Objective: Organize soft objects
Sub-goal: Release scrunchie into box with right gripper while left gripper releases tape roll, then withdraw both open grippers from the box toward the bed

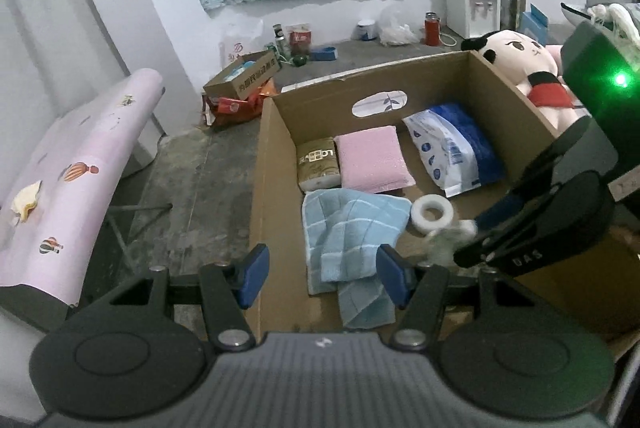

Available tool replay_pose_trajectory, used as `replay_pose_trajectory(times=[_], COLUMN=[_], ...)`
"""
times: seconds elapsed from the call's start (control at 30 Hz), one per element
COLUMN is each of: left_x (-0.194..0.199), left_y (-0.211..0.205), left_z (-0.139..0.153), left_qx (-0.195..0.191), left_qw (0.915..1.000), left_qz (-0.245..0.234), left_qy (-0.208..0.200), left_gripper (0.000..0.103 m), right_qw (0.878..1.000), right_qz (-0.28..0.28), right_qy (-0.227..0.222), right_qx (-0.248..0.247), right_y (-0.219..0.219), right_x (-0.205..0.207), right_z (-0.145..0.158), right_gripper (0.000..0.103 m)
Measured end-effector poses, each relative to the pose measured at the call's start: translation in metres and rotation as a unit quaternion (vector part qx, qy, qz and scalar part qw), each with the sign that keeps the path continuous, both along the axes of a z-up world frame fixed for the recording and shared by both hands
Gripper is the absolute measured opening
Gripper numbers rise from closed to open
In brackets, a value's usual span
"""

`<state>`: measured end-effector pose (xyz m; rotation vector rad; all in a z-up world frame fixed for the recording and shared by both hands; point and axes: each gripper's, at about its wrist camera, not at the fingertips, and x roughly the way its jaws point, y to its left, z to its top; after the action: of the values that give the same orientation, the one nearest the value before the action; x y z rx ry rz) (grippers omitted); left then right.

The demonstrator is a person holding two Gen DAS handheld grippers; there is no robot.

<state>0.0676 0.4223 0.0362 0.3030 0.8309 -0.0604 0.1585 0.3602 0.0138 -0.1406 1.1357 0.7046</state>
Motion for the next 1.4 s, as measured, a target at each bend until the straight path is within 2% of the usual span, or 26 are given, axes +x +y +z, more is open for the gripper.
replay_pose_trajectory(times=[0.07,0.2,0.27,0.37,0.47,0.57,0.67,0.73,0.8,0.87,0.9,0.97,1.0,1.07,1.13,1.27,1.33,1.4], left_x=[0.000,0.001,0.002,0.003,0.010,0.024,0.045,0.058,0.067,0.076,0.079,0.082,0.081,0.079,0.076,0.065,0.057,0.053], left_y=[0.000,-0.003,-0.007,-0.015,-0.034,-0.062,-0.092,-0.111,-0.121,-0.122,-0.119,-0.113,-0.111,-0.108,-0.106,-0.107,-0.114,-0.121], left_z=[0.000,0.002,0.004,0.006,-0.004,-0.025,-0.054,-0.077,-0.098,-0.113,-0.117,-0.118,-0.117,-0.115,-0.110,-0.092,-0.079,-0.061], left_qx=[0.000,0.002,-0.006,-0.015,-0.009,0.008,0.013,0.049,0.082,0.087,0.085,0.093,0.109,0.148,0.161,0.137,0.134,0.116], left_qw=[1.0000,1.0000,1.0000,0.9998,0.9975,0.9925,0.9843,0.9771,0.9722,0.9707,0.9726,0.9767,0.9778,0.9768,0.9760,0.9807,0.9827,0.9863], left_qz=[0.002,0.003,0.000,-0.014,-0.058,-0.100,-0.135,-0.156,-0.159,-0.146,-0.128,-0.098,-0.088,-0.072,-0.067,-0.069,-0.075,-0.082], left_qy=[0.000,-0.003,-0.004,0.003,0.039,0.070,0.113,0.136,0.151,0.170,0.175,0.167,0.156,0.137,0.131,0.121,0.103,0.084], left_gripper=[0.061,0.061,0.061,0.061,0.059,0.050,0.045,0.043,0.036,0.016,0.015,0.015,0.015,0.014,0.016,0.038,0.039,0.039], right_qw=[1.000,0.996,0.995,0.995,0.994,0.993,0.990,0.989,0.988,0.988,0.988,0.988,0.987,0.986,0.985,0.983,0.981,0.979], right_qz=[-0.008,-0.013,-0.018,-0.015,-0.037,-0.065,-0.088,-0.097,-0.106,-0.110,-0.112,-0.118,-0.123,-0.133,-0.137,-0.144,-0.151,-0.161], right_qy=[-0.014,-0.068,-0.086,-0.093,-0.099,-0.094,-0.096,-0.096,-0.095,-0.091,-0.089,-0.085,-0.084,-0.077,-0.073,-0.078,-0.080,-0.083], right_qx=[-0.021,-0.052,-0.051,-0.033,0.000,0.040,0.055,0.055,0.056,0.060,0.060,0.060,0.062,0.071,0.075,0.079,0.087,0.091], right_y=[-0.002,-0.005,-0.006,-0.013,-0.034,-0.070,-0.107,-0.126,-0.142,-0.156,-0.161,-0.171,-0.177,-0.186,-0.190,-0.201,-0.211,-0.223], right_x=[0.000,0.000,-0.001,-0.002,-0.003,-0.006,-0.013,-0.017,-0.020,-0.024,-0.026,-0.027,-0.028,-0.028,-0.027,-0.029,-0.031,-0.033], right_z=[-0.002,0.007,0.014,0.024,0.039,0.054,0.063,0.064,0.061,0.056,0.054,0.046,0.044,0.039,0.034,0.029,0.029,0.030], right_gripper=[0.061,0.069,0.073,0.073,0.073,0.073,0.073,0.073,0.073,0.073,0.073,0.073,0.073,0.073,0.073,0.073,0.073,0.073])
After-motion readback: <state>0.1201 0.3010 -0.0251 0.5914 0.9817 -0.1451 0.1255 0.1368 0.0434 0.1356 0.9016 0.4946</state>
